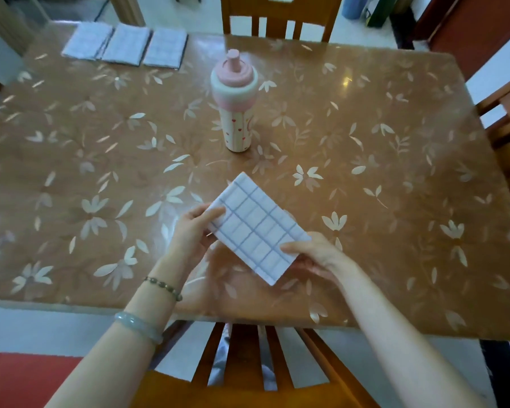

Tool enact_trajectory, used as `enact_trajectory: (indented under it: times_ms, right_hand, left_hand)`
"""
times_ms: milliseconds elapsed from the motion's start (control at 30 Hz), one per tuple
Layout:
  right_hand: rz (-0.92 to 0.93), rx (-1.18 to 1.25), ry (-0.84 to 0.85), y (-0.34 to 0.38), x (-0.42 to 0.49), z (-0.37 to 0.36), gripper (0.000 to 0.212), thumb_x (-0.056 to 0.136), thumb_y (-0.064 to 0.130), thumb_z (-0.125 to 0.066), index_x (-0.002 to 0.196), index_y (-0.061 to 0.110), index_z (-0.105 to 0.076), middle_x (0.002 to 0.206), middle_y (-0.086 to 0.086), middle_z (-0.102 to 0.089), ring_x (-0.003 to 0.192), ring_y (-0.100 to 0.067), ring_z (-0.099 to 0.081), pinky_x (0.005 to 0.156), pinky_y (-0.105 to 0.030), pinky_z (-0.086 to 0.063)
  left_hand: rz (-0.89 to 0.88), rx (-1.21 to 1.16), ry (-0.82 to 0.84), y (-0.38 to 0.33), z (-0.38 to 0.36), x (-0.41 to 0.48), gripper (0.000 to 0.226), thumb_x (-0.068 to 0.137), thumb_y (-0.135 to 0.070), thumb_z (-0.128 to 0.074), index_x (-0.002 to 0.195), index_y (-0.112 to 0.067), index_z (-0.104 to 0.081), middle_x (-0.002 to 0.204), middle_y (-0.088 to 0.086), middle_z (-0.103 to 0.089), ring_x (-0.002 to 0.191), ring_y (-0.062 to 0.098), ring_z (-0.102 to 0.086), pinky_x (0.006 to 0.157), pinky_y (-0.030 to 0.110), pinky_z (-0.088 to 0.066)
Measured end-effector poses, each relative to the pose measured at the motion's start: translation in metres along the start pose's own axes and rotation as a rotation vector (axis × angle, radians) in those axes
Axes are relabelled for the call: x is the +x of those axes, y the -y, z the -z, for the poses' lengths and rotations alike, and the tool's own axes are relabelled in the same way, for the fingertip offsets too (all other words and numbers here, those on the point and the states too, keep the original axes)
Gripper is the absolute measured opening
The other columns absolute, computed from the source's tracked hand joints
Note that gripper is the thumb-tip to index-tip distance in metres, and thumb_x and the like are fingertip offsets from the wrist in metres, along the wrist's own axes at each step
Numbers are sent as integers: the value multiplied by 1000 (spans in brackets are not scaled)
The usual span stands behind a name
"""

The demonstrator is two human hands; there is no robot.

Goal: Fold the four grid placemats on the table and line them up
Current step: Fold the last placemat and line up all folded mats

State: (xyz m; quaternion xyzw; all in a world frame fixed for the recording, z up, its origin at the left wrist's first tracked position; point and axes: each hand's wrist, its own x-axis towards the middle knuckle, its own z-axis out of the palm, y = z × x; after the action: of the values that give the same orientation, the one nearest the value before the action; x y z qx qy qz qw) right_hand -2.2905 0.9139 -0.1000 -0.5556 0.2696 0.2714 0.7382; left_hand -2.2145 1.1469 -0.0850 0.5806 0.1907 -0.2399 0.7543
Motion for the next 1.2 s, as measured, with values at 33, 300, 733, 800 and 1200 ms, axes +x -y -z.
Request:
enact_trajectory:
  times_ms: [33,300,733,800,1200]
  right_hand:
    - [31,30,-28,5,-2,-7,32,74,-2,-72,105,1,-64,99,-11,-72,85,-22,-71,64,-31,-58]
    - [213,35,-122,38,-15,-112,14,80,-2,-67,94,-1,-68,78,-11,-73,66,-20,-70,54,-28,-56]
    - [46,-231,147,-2,-22,-344,13,79,-5,-68,92,-3,-65,72,-14,-70,57,-21,-67,53,-31,-58]
    - [42,-260,168,-18,-27,-388,16,79,-6,-67,95,-5,-63,69,-13,-69,54,-20,-66,50,-28,-57]
    - [33,-424,369,-109,-49,-627,19,76,1,-72,93,-6,-67,82,-19,-73,72,-29,-69,85,-49,-54]
  left_hand:
    - [-15,21,-8,-4,11,-6,11,74,-9,-71,85,-8,-69,72,6,-67,67,20,-64,61,28,-56]
    - [-110,67,-173,-20,93,-87,11,79,-8,-73,90,-7,-72,81,13,-74,71,23,-70,56,28,-56]
    - [-247,-190,-632,-13,292,-213,12,87,-13,-66,89,-3,-73,81,14,-72,65,20,-67,53,22,-52]
    - [-276,-207,-680,-14,329,-237,10,87,-11,-66,87,-3,-72,76,11,-73,61,16,-67,50,21,-52]
    - [-312,-312,-834,-31,546,-366,10,85,-8,-68,78,-5,-75,88,21,-73,73,26,-69,64,31,-57]
